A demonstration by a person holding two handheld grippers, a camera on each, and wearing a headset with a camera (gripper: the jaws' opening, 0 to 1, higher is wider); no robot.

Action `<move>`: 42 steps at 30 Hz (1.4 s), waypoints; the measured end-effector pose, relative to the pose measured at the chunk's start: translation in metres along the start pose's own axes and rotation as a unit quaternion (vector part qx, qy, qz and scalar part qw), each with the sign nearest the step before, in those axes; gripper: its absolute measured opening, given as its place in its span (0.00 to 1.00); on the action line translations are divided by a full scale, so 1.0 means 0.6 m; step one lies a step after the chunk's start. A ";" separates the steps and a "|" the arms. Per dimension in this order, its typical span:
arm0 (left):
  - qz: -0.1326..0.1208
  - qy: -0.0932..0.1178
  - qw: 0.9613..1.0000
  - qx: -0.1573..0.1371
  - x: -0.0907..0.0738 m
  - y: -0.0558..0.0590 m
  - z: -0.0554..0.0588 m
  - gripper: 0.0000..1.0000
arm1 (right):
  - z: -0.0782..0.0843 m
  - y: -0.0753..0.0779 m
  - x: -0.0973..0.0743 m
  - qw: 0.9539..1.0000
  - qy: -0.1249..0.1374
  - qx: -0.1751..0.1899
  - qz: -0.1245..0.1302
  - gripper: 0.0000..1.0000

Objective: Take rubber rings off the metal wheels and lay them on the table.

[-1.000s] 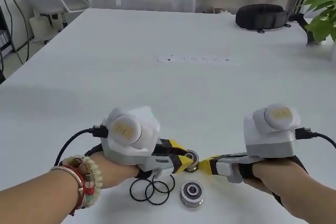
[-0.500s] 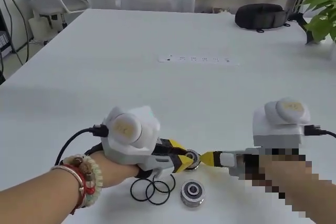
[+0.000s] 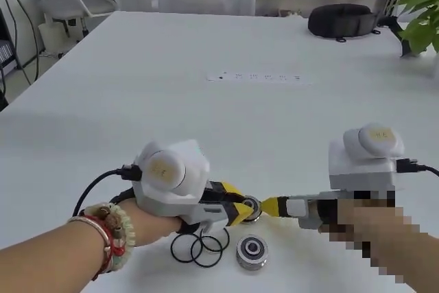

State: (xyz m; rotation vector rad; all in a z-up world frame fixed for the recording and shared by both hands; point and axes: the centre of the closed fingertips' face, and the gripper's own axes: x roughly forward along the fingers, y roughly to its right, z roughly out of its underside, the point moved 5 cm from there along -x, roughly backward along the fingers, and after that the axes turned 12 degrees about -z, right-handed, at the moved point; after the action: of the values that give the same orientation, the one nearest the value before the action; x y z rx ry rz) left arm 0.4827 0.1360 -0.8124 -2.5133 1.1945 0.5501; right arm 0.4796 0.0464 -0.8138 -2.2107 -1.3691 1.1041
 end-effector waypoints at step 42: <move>-0.001 0.003 1.000 -0.001 -0.001 0.001 0.001 0.07 | -0.010 -0.018 0.011 1.000 -0.005 -0.011 -0.022 0.00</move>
State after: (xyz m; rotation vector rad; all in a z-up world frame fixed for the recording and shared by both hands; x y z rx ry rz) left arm 0.4817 0.1362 -0.8127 -2.5186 1.1942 0.5446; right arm 0.4788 0.0582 -0.8063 -2.1817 -1.4338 1.0903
